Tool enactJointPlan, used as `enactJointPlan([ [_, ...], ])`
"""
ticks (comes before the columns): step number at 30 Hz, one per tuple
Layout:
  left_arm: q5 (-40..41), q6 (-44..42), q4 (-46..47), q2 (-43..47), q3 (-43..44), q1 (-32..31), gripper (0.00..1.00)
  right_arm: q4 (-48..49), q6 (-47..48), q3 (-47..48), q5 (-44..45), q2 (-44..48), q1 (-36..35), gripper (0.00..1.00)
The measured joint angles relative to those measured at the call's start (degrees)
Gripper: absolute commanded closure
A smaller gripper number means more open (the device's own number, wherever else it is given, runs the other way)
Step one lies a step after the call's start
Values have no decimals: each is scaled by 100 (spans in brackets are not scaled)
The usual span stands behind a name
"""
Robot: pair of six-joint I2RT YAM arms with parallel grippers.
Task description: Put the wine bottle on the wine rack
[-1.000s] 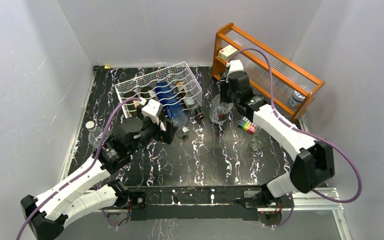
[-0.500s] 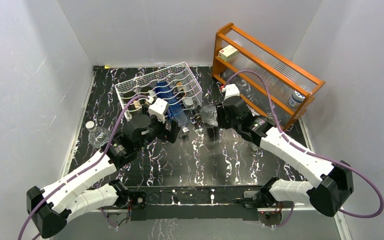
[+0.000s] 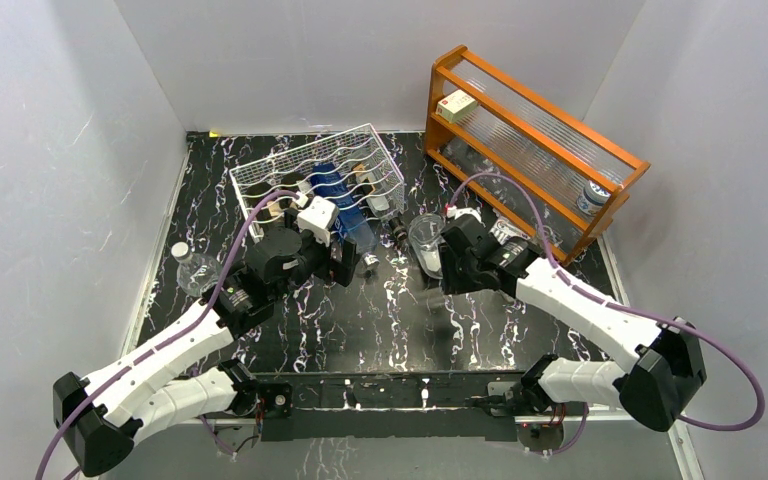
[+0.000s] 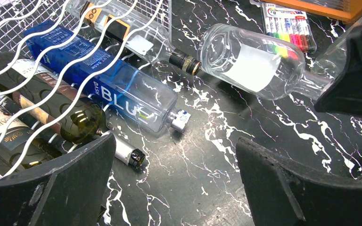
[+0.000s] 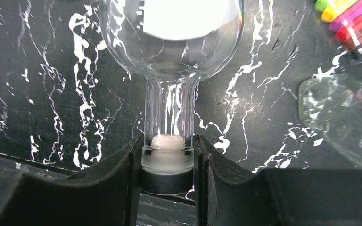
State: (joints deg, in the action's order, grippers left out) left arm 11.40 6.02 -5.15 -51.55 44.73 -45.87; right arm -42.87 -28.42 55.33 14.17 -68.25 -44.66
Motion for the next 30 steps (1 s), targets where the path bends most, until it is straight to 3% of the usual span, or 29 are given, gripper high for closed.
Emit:
enactJointPlan([
  [15,22,-37,-2,0,0,0,2,748,-170,-914,-525,-798,-7,98],
  [22,26,-50,-2,0,0,0,2,1045,-271,-1056,-533,-927,-9,80],
  [30,37,-55,-2,-7,0,0,2,1377,-291,-1130,-396,-927,-9,47],
])
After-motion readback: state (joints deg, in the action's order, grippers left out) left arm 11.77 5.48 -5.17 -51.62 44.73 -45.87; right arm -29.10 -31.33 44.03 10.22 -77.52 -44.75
